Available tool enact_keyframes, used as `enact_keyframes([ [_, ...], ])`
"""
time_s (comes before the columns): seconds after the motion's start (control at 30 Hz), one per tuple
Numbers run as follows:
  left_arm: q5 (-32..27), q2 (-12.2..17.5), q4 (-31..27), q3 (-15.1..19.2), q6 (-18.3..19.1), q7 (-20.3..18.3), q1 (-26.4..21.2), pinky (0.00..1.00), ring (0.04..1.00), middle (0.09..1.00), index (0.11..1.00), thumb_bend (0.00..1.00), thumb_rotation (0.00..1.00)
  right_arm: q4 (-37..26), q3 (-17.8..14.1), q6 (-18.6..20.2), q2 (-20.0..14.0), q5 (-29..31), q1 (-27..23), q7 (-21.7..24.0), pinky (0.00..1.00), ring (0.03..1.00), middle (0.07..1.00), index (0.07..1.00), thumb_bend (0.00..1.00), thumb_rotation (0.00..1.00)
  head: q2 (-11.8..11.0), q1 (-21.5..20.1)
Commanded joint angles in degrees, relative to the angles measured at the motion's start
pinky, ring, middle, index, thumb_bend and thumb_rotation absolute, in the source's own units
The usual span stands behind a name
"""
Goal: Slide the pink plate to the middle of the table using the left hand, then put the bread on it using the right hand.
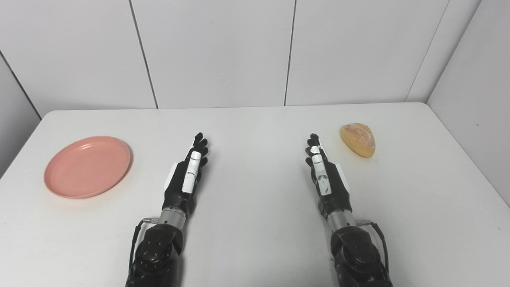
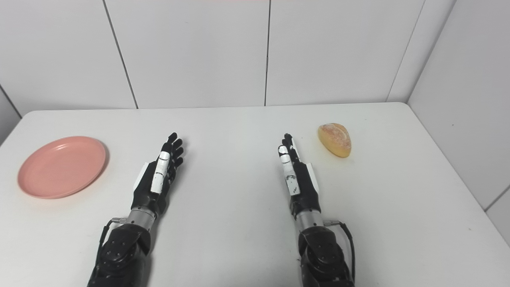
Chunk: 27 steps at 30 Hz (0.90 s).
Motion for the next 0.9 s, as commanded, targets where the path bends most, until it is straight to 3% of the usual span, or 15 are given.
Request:
enact_keyframes([
  [0.0, 0.12, 0.07, -1.29, -0.1, -1.03, 0.0, -1.64, 1.0, 1.0, 1.0, 1.0, 0.62, 1.0, -1.89, -0.03, -0.05, 0.6, 0.07, -2.39, 0.0, 1.0, 1.0, 1.0, 1.0, 0.7, 1.0, -0.07, 0.02],
  [0.6, 0.07, 0.17, -1.37, -0.23, -1.12, -0.22, -1.58, 1.0, 1.0, 1.0, 1.0, 0.63, 1.0, -1.99, -0.1, -0.24, 0.65, 0.29, -2.25, -0.01, 1.0, 1.0, 1.0, 1.0, 0.7, 1.0, -0.08, 0.14],
  [0.67, 0.06, 0.09, -1.33, -0.26, -1.18, -0.2, -1.56, 1.0, 1.0, 1.0, 1.0, 0.63, 1.0, -2.11, -0.15, 0.03, 0.6, 0.54, -2.21, 0.15, 1.0, 1.0, 1.0, 1.0, 0.7, 1.0, -0.34, 1.0],
  [0.77, 0.8, -0.43, -1.44, -0.77, -1.18, 0.25, -1.41, 1.0, 1.0, 1.0, 1.0, 0.63, 1.0, -2.24, -0.3, -0.57, -0.06, 0.82, -1.82, 0.59, 1.0, 1.0, 1.0, 1.0, 0.68, 1.0, -1.4, 7.14],
  [0.87, 2.54, -0.86, -1.38, -1.89, -1.09, 0.83, -1.34, 1.0, 1.0, 1.0, 1.0, 0.64, 1.0, -2.88, -0.92, 0.48, -1.21, 2.47, -1.28, 1.86, 1.0, 1.0, 1.0, 1.0, 0.68, 1.0, -2.21, 10.64],
])
